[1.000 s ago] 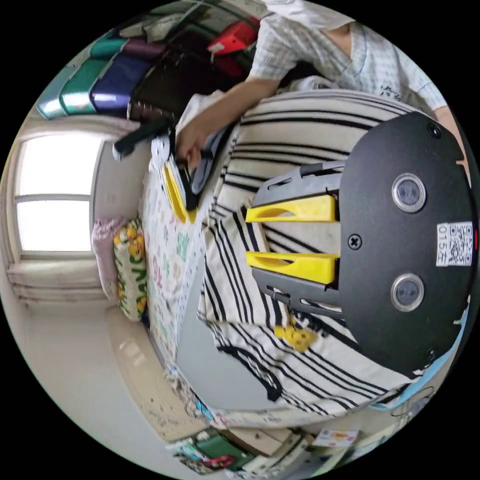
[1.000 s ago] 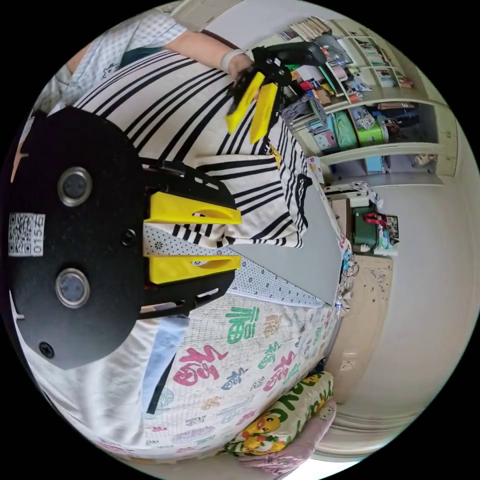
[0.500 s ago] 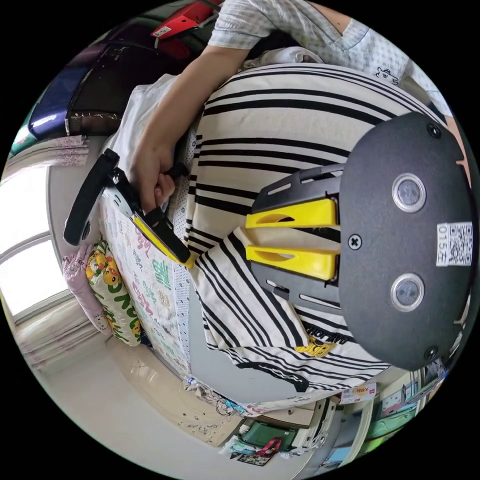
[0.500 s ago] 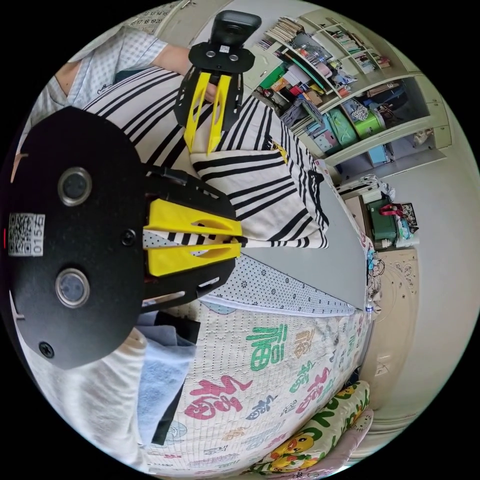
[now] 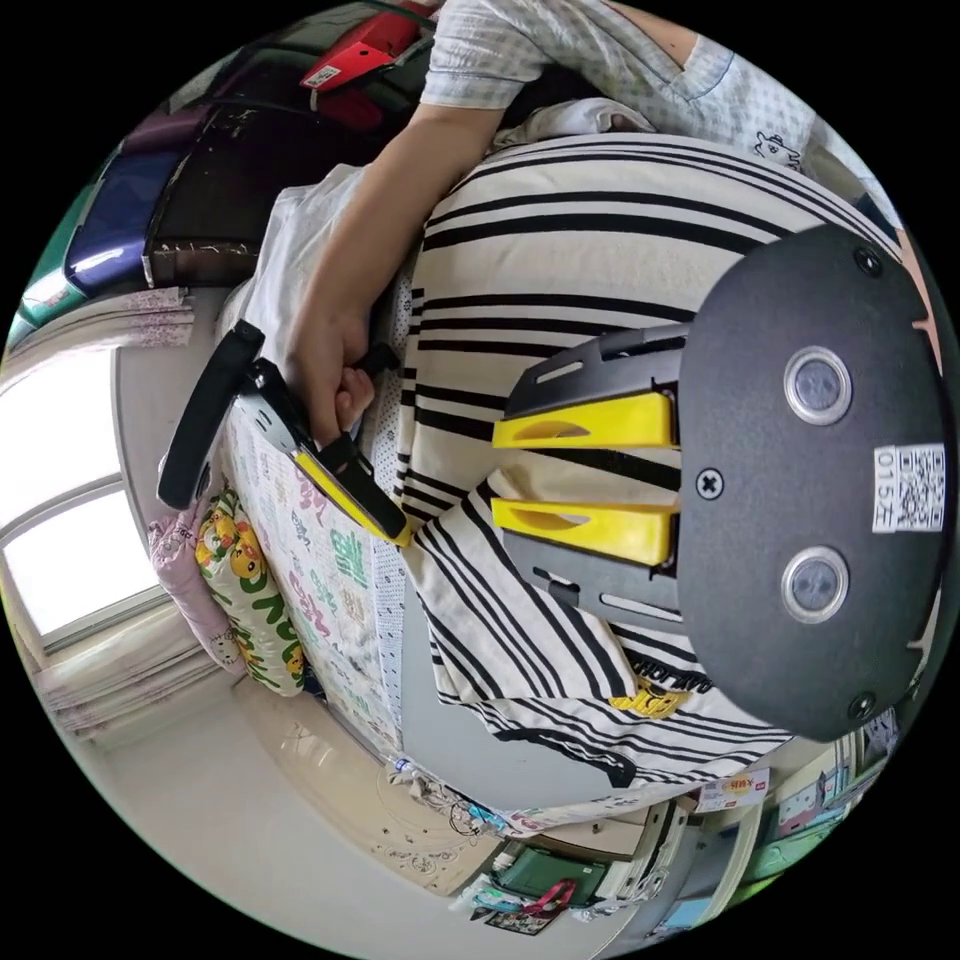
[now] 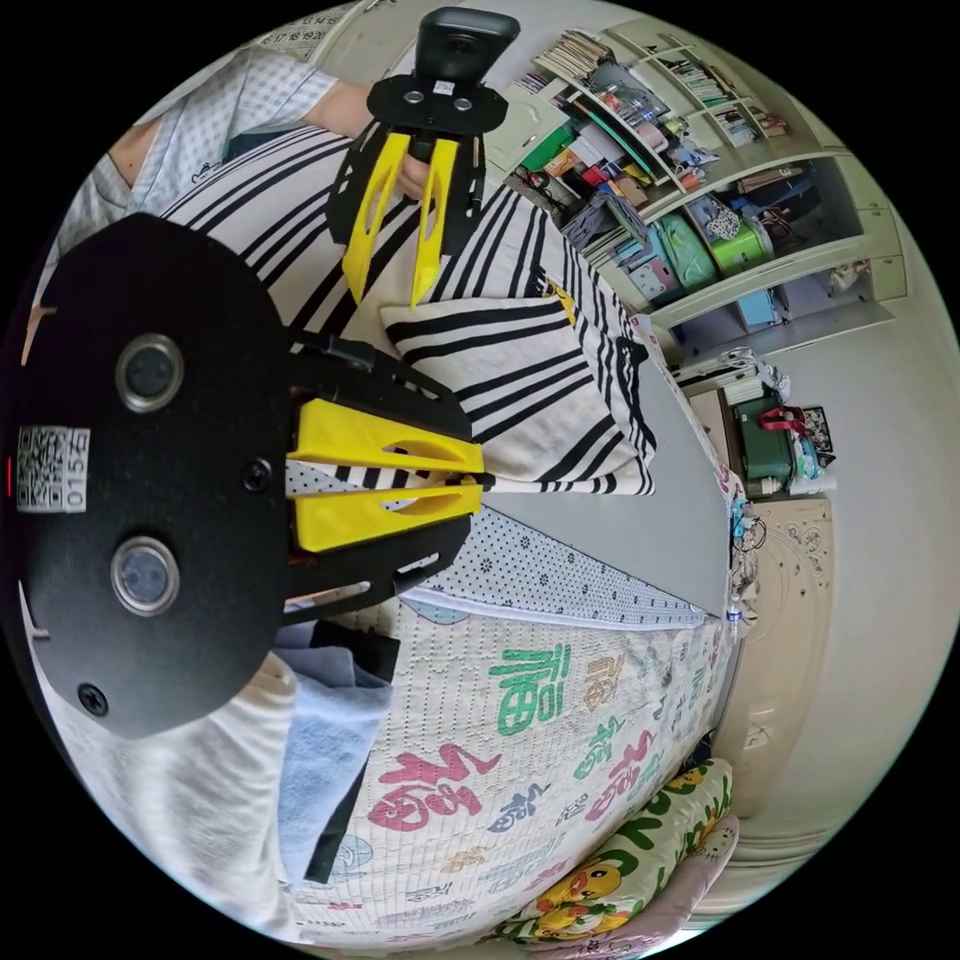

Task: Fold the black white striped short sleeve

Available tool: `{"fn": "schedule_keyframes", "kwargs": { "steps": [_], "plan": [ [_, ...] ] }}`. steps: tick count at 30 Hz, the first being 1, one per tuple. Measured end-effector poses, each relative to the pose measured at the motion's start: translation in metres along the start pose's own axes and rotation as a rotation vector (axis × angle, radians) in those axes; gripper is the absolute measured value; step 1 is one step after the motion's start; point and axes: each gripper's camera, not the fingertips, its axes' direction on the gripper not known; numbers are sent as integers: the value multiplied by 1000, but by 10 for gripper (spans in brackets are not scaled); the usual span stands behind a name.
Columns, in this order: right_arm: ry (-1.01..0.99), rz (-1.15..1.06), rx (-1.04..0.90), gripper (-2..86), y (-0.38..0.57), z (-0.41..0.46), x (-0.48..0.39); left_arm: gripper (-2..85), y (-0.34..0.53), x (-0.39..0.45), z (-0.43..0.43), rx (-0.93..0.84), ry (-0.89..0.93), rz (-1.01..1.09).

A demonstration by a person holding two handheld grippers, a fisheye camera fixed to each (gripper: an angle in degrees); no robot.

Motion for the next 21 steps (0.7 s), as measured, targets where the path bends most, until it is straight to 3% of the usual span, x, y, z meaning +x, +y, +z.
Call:
{"fn": "schedule_keyframes", "kwargs": {
  "steps": [9, 15, 21],
  "plan": [
    [-3, 7, 14, 13, 4, -2, 2, 15, 12, -11, 0, -3, -71, 2],
    [29, -24, -13, -1, 5, -1, -2, 9, 33, -25, 4, -11, -17, 16],
    [78, -40, -26, 43, 8, 0, -7, 14, 58, -38, 15, -33, -37, -9]
  ]
}}
